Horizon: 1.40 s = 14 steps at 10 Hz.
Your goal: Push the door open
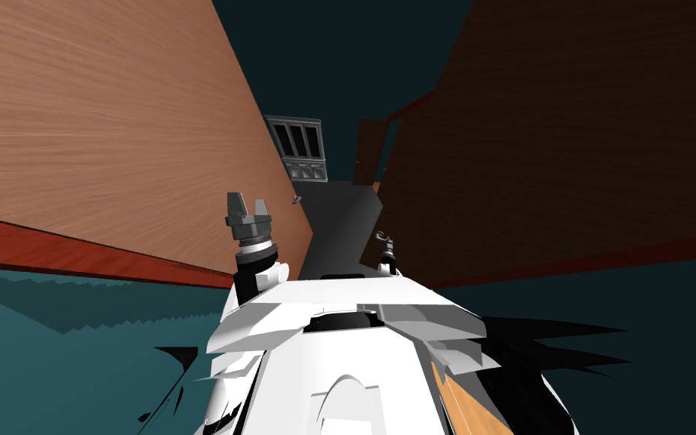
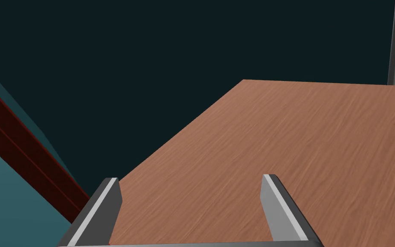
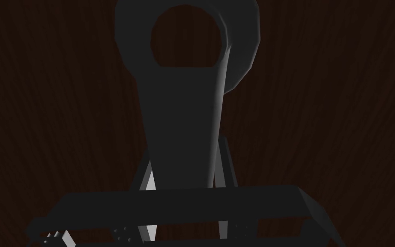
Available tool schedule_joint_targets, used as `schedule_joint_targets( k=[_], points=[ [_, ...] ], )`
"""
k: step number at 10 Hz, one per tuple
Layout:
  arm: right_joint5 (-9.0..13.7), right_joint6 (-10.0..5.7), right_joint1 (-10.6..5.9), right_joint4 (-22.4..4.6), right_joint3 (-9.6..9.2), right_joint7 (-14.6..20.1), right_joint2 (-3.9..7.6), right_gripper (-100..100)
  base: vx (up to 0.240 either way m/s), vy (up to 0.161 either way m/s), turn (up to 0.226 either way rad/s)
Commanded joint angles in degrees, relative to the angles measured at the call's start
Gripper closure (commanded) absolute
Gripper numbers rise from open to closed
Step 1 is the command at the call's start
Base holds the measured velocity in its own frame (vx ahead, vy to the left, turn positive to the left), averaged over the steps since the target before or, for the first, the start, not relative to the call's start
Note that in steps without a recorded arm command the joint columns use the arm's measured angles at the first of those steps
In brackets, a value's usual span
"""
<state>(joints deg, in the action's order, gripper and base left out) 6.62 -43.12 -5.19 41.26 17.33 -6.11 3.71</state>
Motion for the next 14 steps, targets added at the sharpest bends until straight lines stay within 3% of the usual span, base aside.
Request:
schedule_joint_targets(
  k=[1, 8, 10, 14],
  points=[
    [0.67, -1.20, -0.30, -0.35, 1.34, -0.18, 0.50, 100, 0.191, 0.049, -0.057],
    [2.82, -1.19, -0.19, -0.37, 5.08, -1.18, -1.94, 100, 0.194, 0.044, -0.073],
    [3.38, -1.20, 0.32, -0.51, 6.25, -1.41, -0.52, 100, 0.090, -0.015, -0.037],
    [4.25, -1.28, 0.44, -0.40, 7.81, -1.97, 0.29, 100, 0.156, -0.006, -0.025]
  ],
)
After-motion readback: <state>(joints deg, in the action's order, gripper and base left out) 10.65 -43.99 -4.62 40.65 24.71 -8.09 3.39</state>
